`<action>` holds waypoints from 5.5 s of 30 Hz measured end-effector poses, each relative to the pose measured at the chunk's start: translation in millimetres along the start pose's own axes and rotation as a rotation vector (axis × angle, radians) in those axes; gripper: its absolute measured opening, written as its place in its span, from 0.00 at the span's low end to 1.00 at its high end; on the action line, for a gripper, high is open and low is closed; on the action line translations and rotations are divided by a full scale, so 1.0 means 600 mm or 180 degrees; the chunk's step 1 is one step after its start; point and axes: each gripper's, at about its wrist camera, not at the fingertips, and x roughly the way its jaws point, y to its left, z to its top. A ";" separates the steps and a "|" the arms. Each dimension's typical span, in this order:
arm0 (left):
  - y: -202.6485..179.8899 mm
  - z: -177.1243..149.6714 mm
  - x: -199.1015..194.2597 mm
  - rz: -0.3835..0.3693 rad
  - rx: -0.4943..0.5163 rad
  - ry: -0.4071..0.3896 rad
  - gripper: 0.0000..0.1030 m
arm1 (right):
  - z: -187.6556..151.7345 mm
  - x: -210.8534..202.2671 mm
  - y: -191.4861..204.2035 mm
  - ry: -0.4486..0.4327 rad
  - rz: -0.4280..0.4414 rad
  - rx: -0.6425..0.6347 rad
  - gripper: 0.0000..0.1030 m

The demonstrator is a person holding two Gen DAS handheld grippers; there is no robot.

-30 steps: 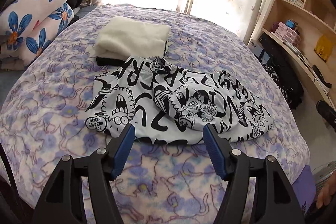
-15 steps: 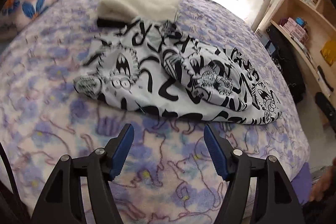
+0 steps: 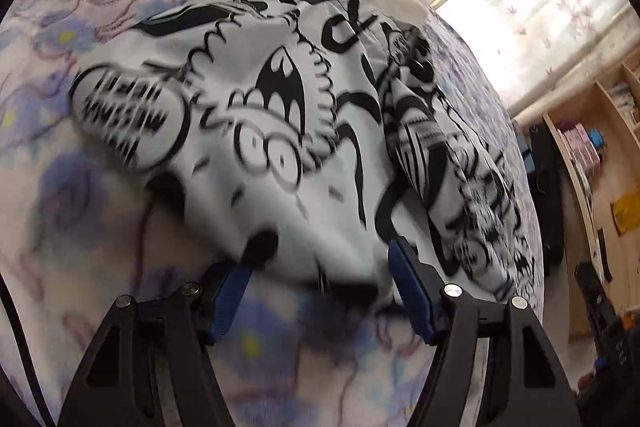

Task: Fold large clothes

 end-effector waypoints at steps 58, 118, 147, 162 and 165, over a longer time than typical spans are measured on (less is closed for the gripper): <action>-0.599 -0.251 0.254 -0.0151 0.3428 -0.0205 0.17 | -0.184 -0.086 -0.414 0.0424 -0.0929 0.1946 0.10; -0.452 -0.004 0.112 -0.0222 0.2065 0.0128 0.72 | 0.012 0.081 -0.546 0.0692 0.0096 0.1613 0.25; -0.460 0.047 0.205 0.0205 0.2095 0.0094 0.59 | -0.027 0.140 -0.663 0.0900 -0.0827 0.1779 0.00; -0.471 0.039 0.205 0.0347 0.2140 0.0046 0.58 | 0.111 0.200 -0.393 0.0813 -0.0058 0.0693 0.01; -0.470 0.039 0.205 0.0355 0.2186 0.0040 0.58 | 0.083 0.233 -0.401 0.0986 -0.0608 0.0563 0.00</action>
